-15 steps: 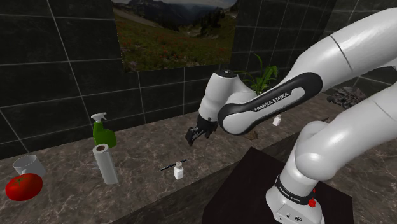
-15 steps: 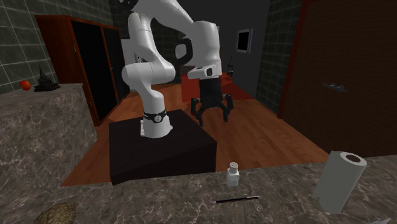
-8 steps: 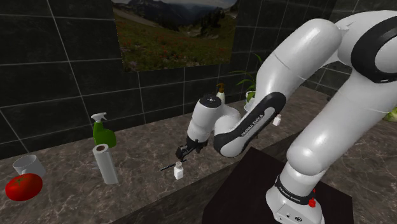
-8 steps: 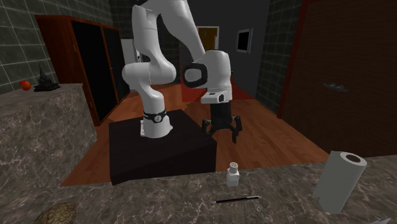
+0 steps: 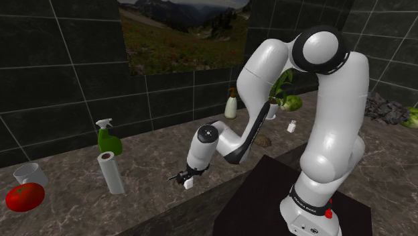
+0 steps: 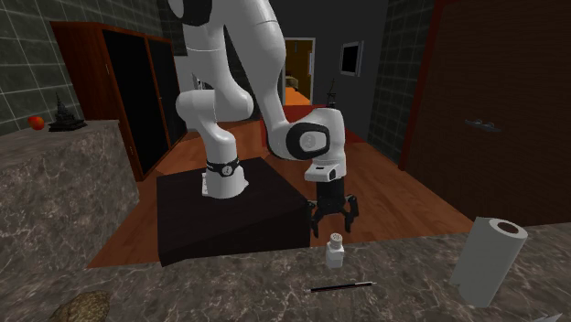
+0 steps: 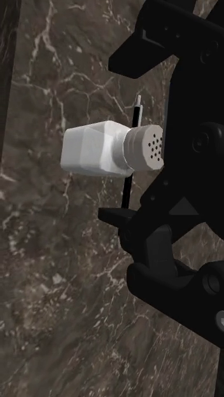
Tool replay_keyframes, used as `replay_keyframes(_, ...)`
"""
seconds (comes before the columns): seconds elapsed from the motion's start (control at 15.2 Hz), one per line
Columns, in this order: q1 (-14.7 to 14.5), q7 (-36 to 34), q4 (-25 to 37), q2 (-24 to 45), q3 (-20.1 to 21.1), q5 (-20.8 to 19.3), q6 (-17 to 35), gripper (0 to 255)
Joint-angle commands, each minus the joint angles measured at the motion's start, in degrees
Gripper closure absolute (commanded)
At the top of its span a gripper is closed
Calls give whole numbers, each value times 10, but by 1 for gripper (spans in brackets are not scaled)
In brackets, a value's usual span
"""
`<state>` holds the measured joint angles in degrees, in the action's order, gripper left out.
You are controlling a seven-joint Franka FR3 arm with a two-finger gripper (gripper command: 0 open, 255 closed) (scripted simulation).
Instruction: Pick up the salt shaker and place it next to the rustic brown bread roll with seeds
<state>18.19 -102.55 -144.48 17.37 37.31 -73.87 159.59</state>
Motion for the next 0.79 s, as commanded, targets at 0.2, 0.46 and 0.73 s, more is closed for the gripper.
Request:
replay_keyframes(0.2,-26,-64,38,61,-37,-87,-13,0)
replay_keyframes(0.46,-35,-86,55,88,-50,-120,-17,0)
replay_keyframes(0.73,-35,-86,55,88,-50,-120,-17,0)
